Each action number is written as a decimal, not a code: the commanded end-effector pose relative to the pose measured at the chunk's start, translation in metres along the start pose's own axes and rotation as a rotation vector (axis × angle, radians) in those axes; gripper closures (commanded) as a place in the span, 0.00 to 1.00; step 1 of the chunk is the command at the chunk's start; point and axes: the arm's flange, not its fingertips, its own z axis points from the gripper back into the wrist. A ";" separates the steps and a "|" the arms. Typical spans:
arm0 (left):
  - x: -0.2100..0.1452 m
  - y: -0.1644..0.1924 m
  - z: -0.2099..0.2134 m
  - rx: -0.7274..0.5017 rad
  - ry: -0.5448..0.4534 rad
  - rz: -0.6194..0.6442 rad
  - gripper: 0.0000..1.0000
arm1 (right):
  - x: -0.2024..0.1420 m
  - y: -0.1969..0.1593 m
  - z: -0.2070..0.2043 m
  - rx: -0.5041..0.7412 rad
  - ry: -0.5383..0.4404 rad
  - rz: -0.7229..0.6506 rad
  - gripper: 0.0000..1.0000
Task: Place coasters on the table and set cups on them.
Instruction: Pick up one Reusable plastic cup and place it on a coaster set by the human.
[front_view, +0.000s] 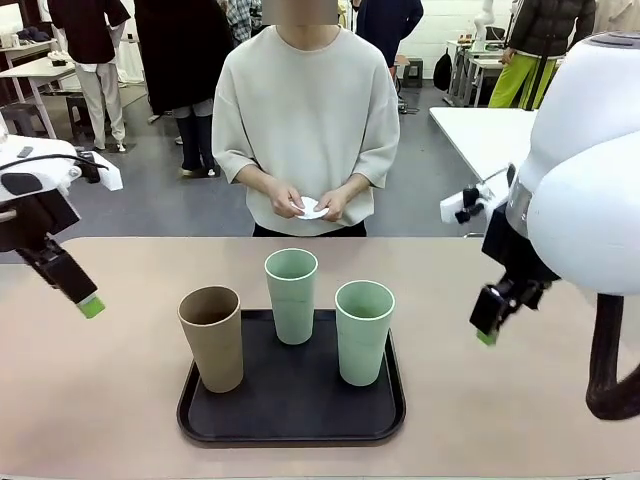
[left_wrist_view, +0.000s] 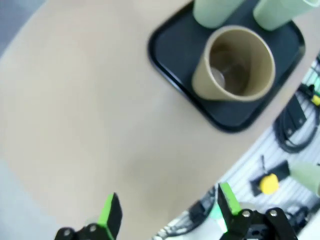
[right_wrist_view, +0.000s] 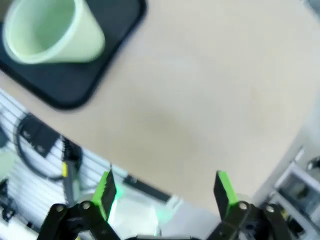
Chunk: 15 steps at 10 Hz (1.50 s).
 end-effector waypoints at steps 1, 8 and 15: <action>-0.045 -0.021 -0.041 0.098 -0.044 0.090 0.00 | -0.023 0.009 -0.041 -0.051 -0.009 0.037 0.00; -0.014 0.070 -0.009 -0.568 -0.186 0.191 0.00 | -0.055 -0.103 -0.005 0.736 -0.423 -0.328 0.00; -0.104 0.178 0.015 -0.819 -0.291 0.549 0.00 | -0.176 -0.194 -0.042 1.094 -0.473 -0.586 0.00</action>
